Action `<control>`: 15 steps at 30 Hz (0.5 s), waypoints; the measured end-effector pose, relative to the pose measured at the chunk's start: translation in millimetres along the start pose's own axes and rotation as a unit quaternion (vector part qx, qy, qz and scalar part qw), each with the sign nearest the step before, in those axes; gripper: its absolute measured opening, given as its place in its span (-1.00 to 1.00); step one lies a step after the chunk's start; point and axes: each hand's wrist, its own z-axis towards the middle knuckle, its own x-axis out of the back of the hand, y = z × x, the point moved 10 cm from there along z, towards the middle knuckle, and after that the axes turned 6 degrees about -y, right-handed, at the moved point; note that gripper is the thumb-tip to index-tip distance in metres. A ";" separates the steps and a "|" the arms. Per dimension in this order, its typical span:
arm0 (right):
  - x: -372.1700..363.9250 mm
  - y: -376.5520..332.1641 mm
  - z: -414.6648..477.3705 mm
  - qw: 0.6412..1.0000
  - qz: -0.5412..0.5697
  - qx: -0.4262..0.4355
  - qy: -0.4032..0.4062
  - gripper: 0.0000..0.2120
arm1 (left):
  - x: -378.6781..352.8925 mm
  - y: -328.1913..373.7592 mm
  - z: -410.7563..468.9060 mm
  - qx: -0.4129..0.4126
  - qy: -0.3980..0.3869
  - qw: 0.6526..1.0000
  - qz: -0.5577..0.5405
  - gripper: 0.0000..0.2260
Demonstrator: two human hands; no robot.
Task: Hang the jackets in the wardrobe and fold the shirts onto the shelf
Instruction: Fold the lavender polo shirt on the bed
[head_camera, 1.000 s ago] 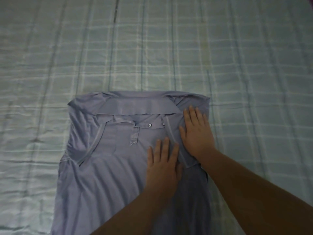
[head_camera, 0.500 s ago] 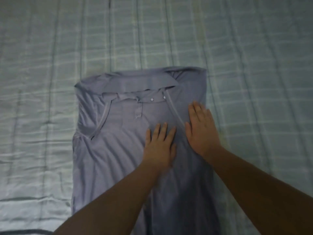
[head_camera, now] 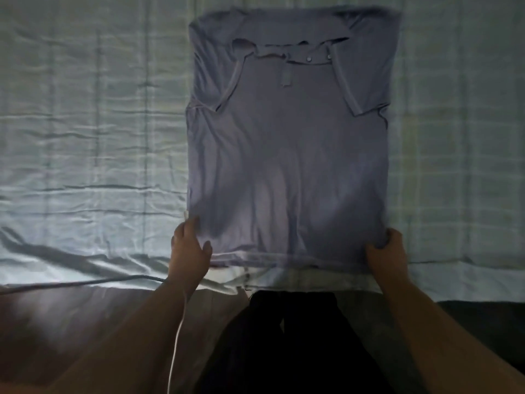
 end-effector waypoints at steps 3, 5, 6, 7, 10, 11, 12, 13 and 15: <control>2.6 2.7 -1.8 0.997 -0.067 -0.024 -0.034 -0.64 | 5.1 -29.3 -1.5 0.072 0.006 0.995 -0.075 -0.44; 7.9 7.5 0.5 0.994 -0.095 -0.035 -0.041 -0.72 | 6.3 -51.3 5.2 0.134 -0.014 0.984 -0.117 -0.54; 10.7 10.7 1.6 0.994 -0.091 -0.040 -0.043 -0.78 | 4.0 -57.0 6.9 0.154 -0.038 0.978 -0.138 -0.59; 12.8 13.4 1.1 0.994 -0.085 -0.044 -0.049 -0.81 | 1.0 -59.8 6.9 0.162 -0.066 0.974 -0.143 -0.67; 21.0 20.0 -1.3 0.996 -0.058 -0.038 -0.055 -0.82 | -6.5 -58.8 1.5 0.133 -0.125 0.975 -0.129 -0.85; 23.4 19.9 -6.4 0.997 -0.046 -0.037 -0.058 -0.84 | -5.0 -60.5 -1.2 0.125 -0.120 0.976 -0.133 -0.85; 25.4 21.5 -11.5 0.997 -0.026 -0.043 -0.057 -0.86 | -1.7 -62.3 -4.2 0.119 -0.109 0.975 -0.153 -0.85; 28.0 21.8 -18.3 0.997 -0.001 -0.050 -0.058 -0.88 | 0.9 -63.1 -9.1 0.119 -0.104 0.968 -0.196 -0.86; 32.2 26.3 -31.4 0.996 0.032 -0.067 -0.057 -0.90 | 0.9 -65.0 -25.3 0.145 -0.115 0.929 -0.322 -0.87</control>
